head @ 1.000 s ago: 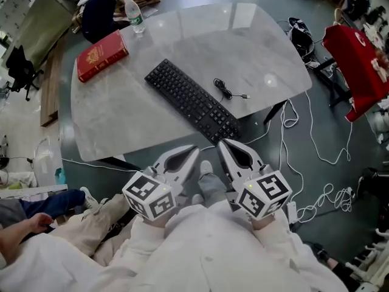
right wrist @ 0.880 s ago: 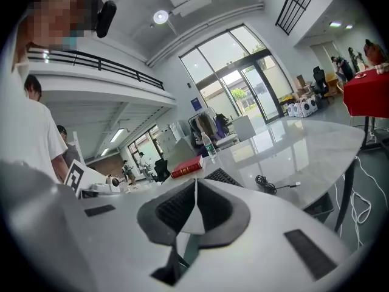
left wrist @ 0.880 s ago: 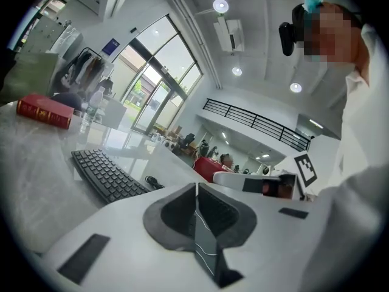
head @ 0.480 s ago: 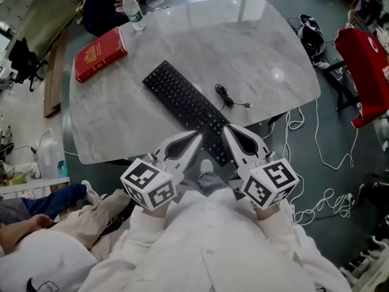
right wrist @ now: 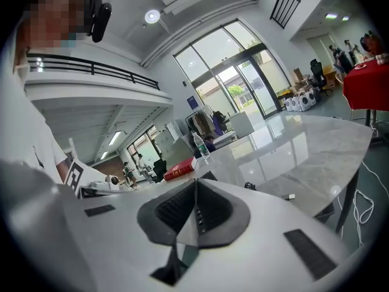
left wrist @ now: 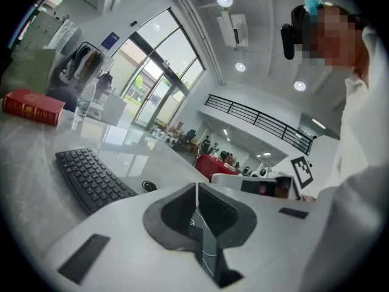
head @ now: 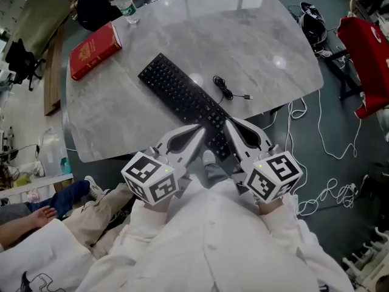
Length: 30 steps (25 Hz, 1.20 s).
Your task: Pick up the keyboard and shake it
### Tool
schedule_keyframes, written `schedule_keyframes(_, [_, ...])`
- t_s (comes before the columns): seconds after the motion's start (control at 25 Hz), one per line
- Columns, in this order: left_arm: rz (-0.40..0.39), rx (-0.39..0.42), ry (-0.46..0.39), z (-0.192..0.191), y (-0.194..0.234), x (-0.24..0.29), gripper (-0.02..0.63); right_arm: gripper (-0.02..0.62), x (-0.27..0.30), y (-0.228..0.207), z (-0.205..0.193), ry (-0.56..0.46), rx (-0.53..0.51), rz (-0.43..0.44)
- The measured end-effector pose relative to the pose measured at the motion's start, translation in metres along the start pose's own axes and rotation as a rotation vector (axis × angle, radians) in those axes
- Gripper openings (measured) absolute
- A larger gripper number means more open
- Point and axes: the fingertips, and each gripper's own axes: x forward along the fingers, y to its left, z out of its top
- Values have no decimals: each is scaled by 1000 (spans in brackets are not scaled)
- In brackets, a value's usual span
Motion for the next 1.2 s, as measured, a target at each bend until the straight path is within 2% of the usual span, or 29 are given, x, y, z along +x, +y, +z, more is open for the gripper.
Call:
schedule_keyframes(0.72, [-150,-4,115,-5,5,14,23,32,-12,-11,-5,-44,51,-138])
schedule_keyframes(0.92, [-187,-9,160,-15,9,22,23,32,-16,-25,-21,-32,94,-201])
schedule_keyframes(1.2, [-214,-33,234,-38,22,30,23,32,-13,-37,-48,6,151,-243])
